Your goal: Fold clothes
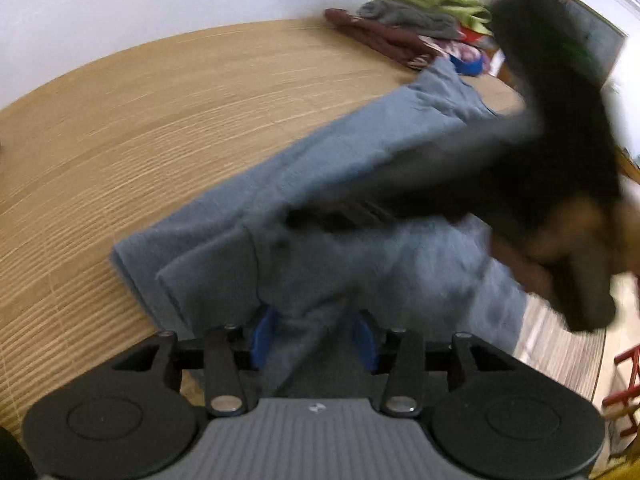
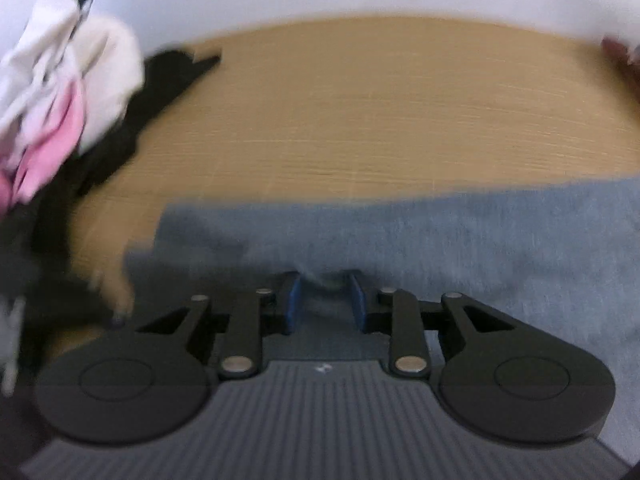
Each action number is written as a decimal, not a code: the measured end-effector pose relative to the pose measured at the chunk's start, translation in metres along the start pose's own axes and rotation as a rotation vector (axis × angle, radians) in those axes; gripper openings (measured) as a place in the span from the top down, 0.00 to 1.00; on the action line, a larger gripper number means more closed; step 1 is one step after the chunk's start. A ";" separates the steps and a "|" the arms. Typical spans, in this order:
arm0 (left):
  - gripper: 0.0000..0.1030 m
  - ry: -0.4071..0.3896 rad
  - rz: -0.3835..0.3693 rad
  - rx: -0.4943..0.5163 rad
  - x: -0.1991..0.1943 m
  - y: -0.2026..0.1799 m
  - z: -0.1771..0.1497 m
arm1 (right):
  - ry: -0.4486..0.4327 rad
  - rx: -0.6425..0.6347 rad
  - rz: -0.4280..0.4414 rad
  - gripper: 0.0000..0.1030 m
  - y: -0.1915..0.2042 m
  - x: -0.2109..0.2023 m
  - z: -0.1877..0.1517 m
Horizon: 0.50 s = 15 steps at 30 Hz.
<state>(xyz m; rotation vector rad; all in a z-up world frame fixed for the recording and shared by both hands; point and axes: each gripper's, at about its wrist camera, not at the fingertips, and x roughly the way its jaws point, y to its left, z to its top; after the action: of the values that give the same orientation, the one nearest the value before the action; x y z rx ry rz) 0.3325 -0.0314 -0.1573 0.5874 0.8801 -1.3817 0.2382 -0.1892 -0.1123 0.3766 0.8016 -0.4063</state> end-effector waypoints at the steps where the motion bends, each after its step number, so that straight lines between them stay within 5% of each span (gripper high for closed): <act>1: 0.51 -0.003 -0.002 0.015 -0.001 -0.002 -0.003 | -0.018 0.024 -0.013 0.71 0.002 0.004 0.004; 5: 0.52 0.024 -0.015 0.020 -0.003 -0.001 0.000 | -0.068 0.065 -0.060 0.70 0.009 0.005 0.015; 9: 0.53 -0.016 -0.076 -0.082 -0.021 0.019 0.018 | -0.192 0.117 -0.137 0.70 -0.006 -0.042 0.000; 15: 0.51 -0.039 0.025 0.031 0.003 0.023 0.061 | -0.080 0.244 -0.517 0.64 -0.069 -0.077 -0.039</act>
<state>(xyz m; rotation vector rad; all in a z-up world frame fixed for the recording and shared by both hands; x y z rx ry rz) 0.3665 -0.0790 -0.1280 0.5916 0.8193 -1.3814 0.1332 -0.2142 -0.0913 0.3746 0.7677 -1.0024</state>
